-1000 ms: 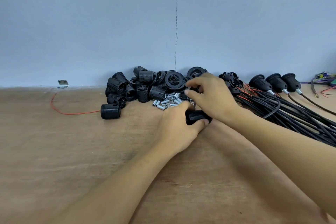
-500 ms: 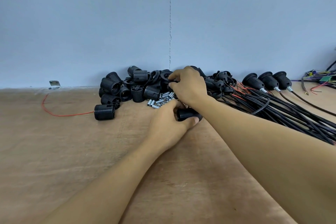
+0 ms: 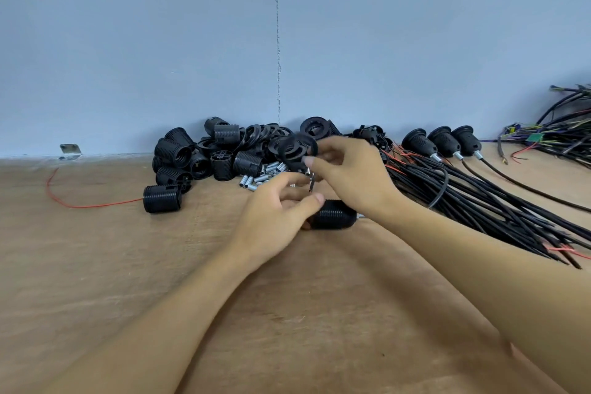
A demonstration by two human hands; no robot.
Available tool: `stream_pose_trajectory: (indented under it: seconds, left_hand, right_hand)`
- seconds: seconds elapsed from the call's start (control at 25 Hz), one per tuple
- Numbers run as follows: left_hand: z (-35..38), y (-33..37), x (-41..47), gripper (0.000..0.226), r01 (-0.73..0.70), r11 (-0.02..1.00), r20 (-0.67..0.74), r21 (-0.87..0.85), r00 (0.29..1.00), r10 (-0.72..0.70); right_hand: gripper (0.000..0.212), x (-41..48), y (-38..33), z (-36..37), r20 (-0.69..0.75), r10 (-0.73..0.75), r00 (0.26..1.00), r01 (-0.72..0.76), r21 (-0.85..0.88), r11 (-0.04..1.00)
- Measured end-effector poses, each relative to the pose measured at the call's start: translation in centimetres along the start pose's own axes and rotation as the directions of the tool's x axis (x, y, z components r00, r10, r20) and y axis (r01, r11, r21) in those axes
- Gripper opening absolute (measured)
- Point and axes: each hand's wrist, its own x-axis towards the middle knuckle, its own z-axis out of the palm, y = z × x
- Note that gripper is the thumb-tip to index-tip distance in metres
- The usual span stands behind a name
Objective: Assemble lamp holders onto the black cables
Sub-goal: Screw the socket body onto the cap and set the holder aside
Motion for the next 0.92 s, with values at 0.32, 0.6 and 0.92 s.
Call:
stream_pose_trajectory:
  seconds: [0.32,0.6,0.92]
  left_hand:
    - [0.9,0.1,-0.1,0.018,-0.048,0.993,-0.135,-0.111,0.99,0.033]
    - [0.6,0.2,-0.2,0.009,-0.125,0.992,-0.119,0.021,0.985,0.127]
    - [0.5,0.3,-0.3,0.03,-0.073,0.984,-0.193,0.162,0.976,0.104]
  right_hand:
    - [0.014,-2.7,1.8,-2.9,0.307,0.078,0.948,-0.084,0.004,0.996]
    - [0.015,-3.2,2.2,-4.2,0.378,0.01,0.926,0.058,-0.168,0.984]
    - [0.025,-3.1,2.1,-6.1,0.545,-0.036,0.838,0.201,-0.246,0.948]
